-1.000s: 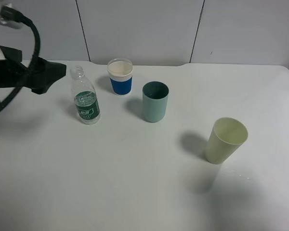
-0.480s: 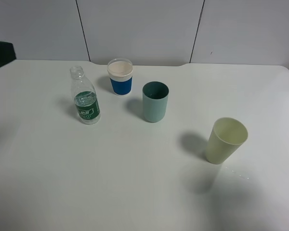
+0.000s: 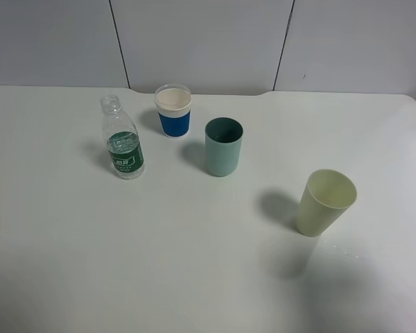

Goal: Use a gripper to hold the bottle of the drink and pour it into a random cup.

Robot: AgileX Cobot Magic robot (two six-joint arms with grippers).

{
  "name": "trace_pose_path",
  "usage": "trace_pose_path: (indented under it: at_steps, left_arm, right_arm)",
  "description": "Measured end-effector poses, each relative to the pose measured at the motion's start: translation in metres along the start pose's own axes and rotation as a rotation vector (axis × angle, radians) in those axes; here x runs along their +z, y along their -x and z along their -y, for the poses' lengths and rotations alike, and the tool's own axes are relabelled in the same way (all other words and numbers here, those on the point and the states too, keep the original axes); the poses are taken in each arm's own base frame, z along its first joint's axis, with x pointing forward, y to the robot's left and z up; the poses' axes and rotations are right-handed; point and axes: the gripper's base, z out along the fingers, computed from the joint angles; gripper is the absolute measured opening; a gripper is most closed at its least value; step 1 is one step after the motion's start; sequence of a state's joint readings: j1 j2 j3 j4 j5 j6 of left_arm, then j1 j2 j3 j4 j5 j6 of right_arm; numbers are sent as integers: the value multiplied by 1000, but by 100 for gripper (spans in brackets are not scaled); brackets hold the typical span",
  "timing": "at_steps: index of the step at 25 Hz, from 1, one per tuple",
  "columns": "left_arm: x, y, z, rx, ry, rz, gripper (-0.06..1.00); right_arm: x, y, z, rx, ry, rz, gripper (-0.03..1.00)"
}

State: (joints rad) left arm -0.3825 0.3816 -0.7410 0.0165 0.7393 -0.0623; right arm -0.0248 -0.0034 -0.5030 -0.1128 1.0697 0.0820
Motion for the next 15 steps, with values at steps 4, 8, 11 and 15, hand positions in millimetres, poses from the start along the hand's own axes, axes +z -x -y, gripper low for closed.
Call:
trace_pose_path:
  at_steps: [4,8,11,15]
  left_arm:
    - [-20,6,0,54,5,-108,99]
    - [-46,12,0,129,2,-154,99]
    - [-71,8,-1,135,2,-115,99]
    - [-99,-5,-3,117,34,-40,99]
  right_arm:
    - [0,0,0,0,0,0,63]
    - [0,0,0,0,0,0,63]
    - [0,0,0,0,0,0,63]
    - [0,0,0,0,0,0,63]
